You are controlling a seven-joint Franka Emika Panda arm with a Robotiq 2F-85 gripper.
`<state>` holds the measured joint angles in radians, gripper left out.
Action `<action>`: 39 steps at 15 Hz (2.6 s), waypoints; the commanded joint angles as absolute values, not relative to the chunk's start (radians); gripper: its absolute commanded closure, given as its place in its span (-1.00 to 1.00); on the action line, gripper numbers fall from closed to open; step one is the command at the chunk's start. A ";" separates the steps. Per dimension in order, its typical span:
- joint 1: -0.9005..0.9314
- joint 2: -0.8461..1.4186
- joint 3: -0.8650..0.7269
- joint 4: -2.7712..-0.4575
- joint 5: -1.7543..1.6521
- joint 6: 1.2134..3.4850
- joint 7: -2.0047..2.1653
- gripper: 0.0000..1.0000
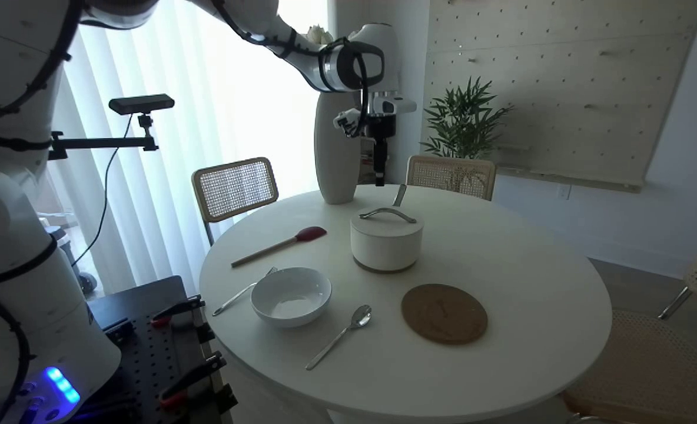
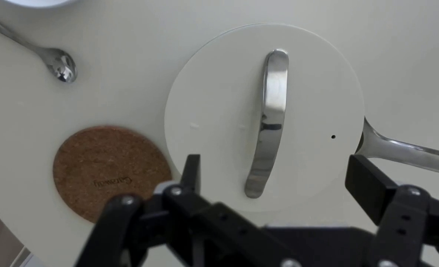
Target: Remove the lid and pick up the object from the pot and put it in the white bowl
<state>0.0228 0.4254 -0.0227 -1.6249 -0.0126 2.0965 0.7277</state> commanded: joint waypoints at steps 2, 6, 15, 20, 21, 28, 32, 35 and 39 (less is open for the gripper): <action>0.043 0.509 -0.041 -1.526 -0.012 2.071 0.698 -1.00; 0.050 0.567 -0.045 -1.465 -0.011 2.051 0.700 -1.00; 0.045 0.661 -0.044 -1.370 0.009 1.965 0.697 -1.00; 0.042 0.666 -0.045 -1.374 0.020 1.926 0.703 -1.00; 0.042 0.665 -0.045 -1.377 0.023 1.924 0.704 -1.00; 0.040 0.665 -0.048 -1.405 0.037 1.926 0.713 -1.00; 0.042 0.676 -0.053 -1.416 0.045 1.927 0.717 -1.00; 0.044 0.681 -0.055 -1.424 0.045 1.934 0.717 -0.76; 0.047 0.680 -0.058 -1.425 0.039 1.939 0.717 -0.02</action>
<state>0.0335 0.6945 -0.0410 -1.4129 0.0241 1.9451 0.7270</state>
